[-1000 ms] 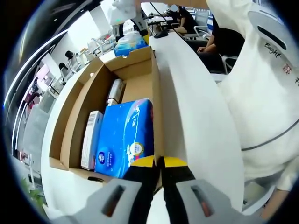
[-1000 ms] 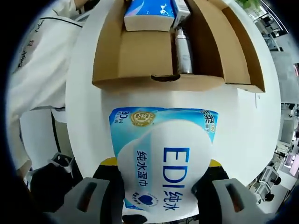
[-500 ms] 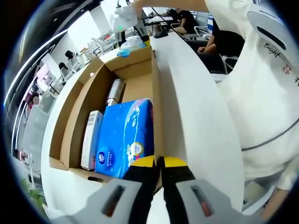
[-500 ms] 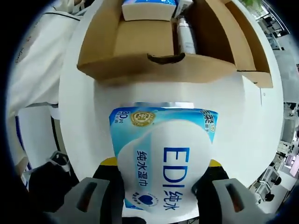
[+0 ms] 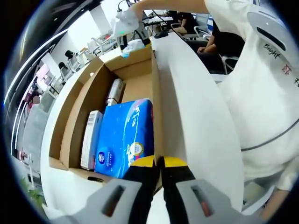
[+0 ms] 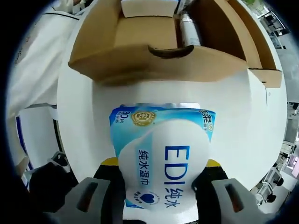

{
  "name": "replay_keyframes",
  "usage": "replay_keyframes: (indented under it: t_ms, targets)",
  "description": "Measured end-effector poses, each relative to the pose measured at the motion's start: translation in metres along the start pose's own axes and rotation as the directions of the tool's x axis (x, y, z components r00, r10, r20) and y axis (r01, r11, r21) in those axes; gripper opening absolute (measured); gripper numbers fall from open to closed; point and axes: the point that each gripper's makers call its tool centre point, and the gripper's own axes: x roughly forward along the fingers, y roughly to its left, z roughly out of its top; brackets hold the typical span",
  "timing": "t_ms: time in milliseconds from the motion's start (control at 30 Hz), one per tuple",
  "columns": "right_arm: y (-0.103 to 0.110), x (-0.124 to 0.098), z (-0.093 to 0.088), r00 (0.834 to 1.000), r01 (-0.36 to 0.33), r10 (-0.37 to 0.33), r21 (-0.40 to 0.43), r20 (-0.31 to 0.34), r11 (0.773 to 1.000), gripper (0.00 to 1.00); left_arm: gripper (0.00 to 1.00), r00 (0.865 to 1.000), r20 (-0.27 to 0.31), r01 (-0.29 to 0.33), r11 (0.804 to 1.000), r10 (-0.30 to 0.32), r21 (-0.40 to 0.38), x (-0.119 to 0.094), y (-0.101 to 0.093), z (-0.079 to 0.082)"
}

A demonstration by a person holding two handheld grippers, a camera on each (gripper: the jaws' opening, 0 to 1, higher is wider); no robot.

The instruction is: Operate the shoe box by opening the lid, removing the specified soft item, and placing it in the target area until the item is outside and the box remains undamaged.

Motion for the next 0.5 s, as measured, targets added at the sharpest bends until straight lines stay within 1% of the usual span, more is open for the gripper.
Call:
replay_keyframes:
  t_ms: [100, 200, 267, 500]
  targets:
    - [0.0027, 0.0036, 0.0011, 1.0, -0.013, 0.013, 0.013, 0.003, 1.0, 0.58, 0.03, 1.0, 0.0, -0.002, 1.0, 0.002, 0.0, 0.0, 0.0001, 0.0]
    - [0.0005, 0.0084, 0.0007, 1.0, -0.01, 0.01, 0.015, 0.005, 1.0, 0.58, 0.03, 1.0, 0.0, -0.003, 1.0, 0.003, 0.0, -0.0001, 0.0002, -0.0001]
    - [0.0028, 0.0072, 0.0012, 1.0, -0.018, 0.018, 0.024, 0.01, 1.0, 0.58, 0.03, 1.0, -0.001, -0.002, 1.0, 0.002, -0.001, 0.0, 0.0002, -0.0003]
    - [0.0052, 0.0083, 0.0012, 1.0, -0.029, 0.029, 0.013, 0.01, 0.999, 0.58, 0.03, 1.0, 0.0, 0.001, 1.0, -0.001, -0.002, -0.0001, 0.0003, -0.0006]
